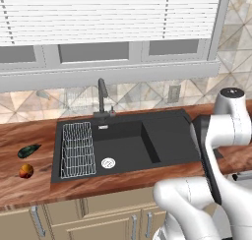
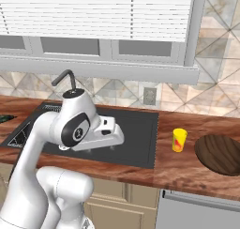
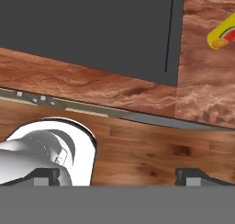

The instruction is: Remove the eggplant and peach from the sink. Then move the bowl and cup from the counter to the sink for washing.

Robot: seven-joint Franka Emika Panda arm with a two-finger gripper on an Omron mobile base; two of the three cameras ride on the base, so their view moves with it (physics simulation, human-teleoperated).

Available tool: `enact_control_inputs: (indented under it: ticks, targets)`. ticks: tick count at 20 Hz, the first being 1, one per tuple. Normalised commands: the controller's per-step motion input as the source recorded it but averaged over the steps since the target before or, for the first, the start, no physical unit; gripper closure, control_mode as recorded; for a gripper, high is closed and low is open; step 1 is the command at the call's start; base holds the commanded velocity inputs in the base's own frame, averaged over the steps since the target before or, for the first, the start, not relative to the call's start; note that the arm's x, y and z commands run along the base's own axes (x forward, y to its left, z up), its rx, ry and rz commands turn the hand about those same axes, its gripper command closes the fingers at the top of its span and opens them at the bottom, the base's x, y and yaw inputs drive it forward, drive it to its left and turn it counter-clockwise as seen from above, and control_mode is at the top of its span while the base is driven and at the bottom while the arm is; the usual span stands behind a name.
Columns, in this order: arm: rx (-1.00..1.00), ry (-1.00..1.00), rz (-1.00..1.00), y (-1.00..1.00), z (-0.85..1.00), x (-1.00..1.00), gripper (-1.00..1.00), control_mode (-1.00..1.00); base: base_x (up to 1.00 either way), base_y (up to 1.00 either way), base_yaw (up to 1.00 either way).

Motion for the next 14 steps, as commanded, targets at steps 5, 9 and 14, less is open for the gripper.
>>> enact_control_inputs:
  ticks: [5,9,14]
  targets:
    - [-0.07,-0.01,-0.08,-0.24,0.0,-0.03,-1.0,-1.0,0.0,0.0,0.0]
    - [-0.05,0.0,-0.06,-0.27,0.0,-0.01,-1.0,-1.0,0.0,0.0,0.0]
    - [-0.03,0.0,-0.05,-0.29,0.0,-0.04,-1.0,-1.0,0.0,0.0,0.0]
